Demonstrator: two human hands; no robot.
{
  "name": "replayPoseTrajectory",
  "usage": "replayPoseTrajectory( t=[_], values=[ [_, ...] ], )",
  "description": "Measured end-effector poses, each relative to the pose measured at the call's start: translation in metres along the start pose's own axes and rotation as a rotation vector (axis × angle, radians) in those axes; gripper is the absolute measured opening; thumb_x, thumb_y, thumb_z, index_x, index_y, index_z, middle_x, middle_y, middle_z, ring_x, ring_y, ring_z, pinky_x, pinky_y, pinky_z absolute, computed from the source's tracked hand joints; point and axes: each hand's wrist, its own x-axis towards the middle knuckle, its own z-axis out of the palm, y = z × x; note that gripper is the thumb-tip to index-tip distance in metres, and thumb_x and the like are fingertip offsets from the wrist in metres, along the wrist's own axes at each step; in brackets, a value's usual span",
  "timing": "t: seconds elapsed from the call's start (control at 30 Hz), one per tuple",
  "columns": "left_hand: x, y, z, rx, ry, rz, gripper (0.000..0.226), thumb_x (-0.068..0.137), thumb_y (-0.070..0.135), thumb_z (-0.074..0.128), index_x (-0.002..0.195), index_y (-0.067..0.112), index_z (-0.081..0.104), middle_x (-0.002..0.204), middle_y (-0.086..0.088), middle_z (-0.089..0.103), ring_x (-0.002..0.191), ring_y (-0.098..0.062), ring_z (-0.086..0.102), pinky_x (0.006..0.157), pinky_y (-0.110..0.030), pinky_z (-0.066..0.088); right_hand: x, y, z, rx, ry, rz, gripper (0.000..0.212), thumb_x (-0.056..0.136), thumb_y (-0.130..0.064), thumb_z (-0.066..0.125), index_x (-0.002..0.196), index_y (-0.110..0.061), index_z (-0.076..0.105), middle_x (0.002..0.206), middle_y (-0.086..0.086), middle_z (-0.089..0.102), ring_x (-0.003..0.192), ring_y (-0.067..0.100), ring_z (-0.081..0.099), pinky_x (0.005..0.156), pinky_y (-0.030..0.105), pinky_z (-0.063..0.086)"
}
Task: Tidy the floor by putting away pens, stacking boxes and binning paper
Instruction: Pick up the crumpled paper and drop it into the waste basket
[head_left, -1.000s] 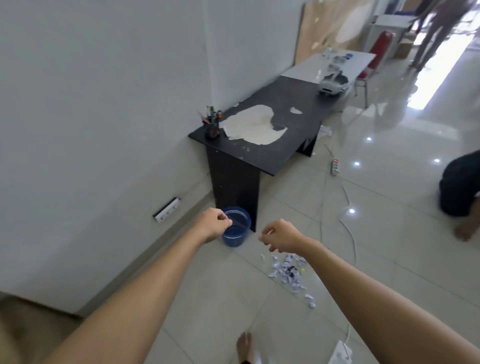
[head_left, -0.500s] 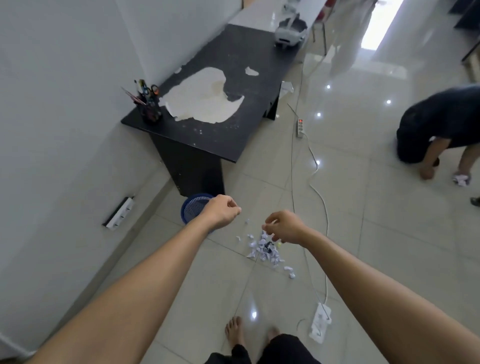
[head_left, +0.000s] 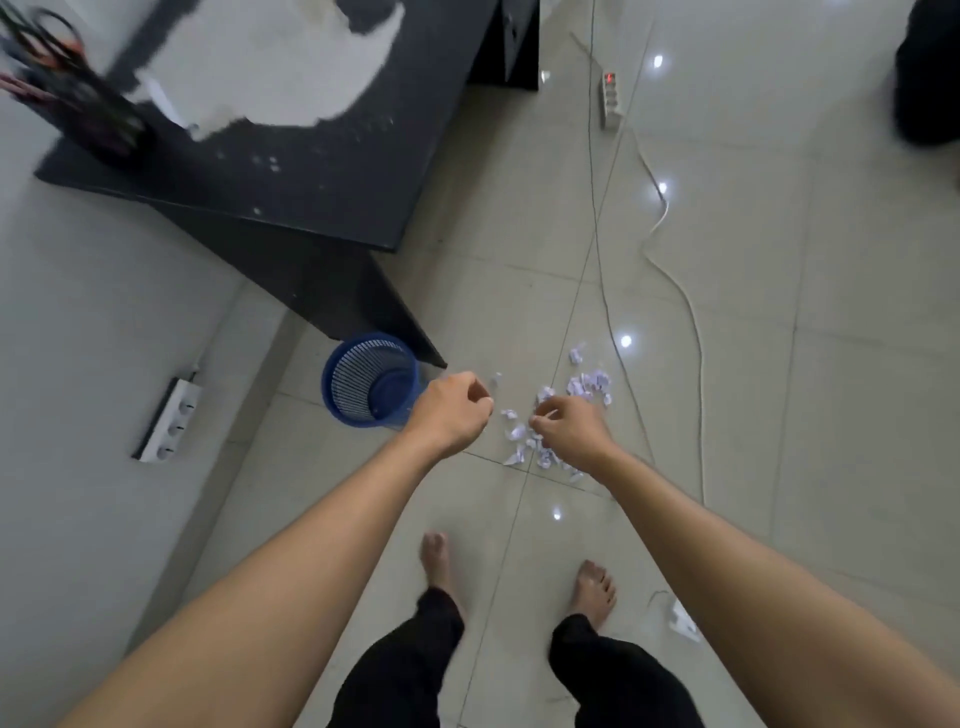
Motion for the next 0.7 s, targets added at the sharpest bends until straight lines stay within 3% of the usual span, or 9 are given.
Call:
replayPoseTrajectory(
  t=[0.17,0.37,0.57,0.7],
  values=[
    [0.104,-0.063,0.103,0.095,-0.021,0.008,0.029,0.095,0.028,0.054,0.119,0.018,0.065,0.12,-0.002,0.067,0.11,-0.022,0.061,0.093,-0.035,0.05,0.111,0.091,0.058,0.014,-0.004,0.041,0.034,0.094,-0.024,0.064,0.125,-0.01,0.067,0.116,0.007,0.071,0.103,0.024,0.066,0.086,0.031,0.051],
    [0.23,-0.162,0.237,0.135,0.023,0.114,0.035,0.095,0.024,0.053,0.128,0.015,0.058,0.131,-0.004,0.059,0.121,-0.024,0.053,0.098,-0.036,0.044,0.241,0.189,0.145,0.055,0.211,0.028,0.041,0.092,-0.017,0.059,0.132,-0.013,0.064,0.128,0.005,0.068,0.114,0.023,0.064,0.095,0.033,0.049],
    [0.318,-0.242,0.342,0.09,0.166,0.203,0.039,0.094,0.015,0.05,0.133,0.012,0.054,0.134,-0.008,0.056,0.124,-0.026,0.048,0.102,-0.035,0.04,0.346,0.258,0.215,-0.048,0.496,-0.181,0.039,0.088,-0.007,0.059,0.127,-0.011,0.064,0.13,0.006,0.061,0.122,0.024,0.053,0.098,0.029,0.039],
    [0.36,-0.269,0.394,0.041,0.287,0.28,0.038,0.095,0.015,0.049,0.133,0.013,0.054,0.134,-0.007,0.056,0.124,-0.025,0.048,0.105,-0.036,0.041,0.4,0.283,0.238,-0.173,0.62,-0.301,0.04,0.088,-0.01,0.06,0.127,-0.011,0.064,0.135,0.009,0.057,0.127,0.026,0.047,0.106,0.041,0.041]
  ],
)
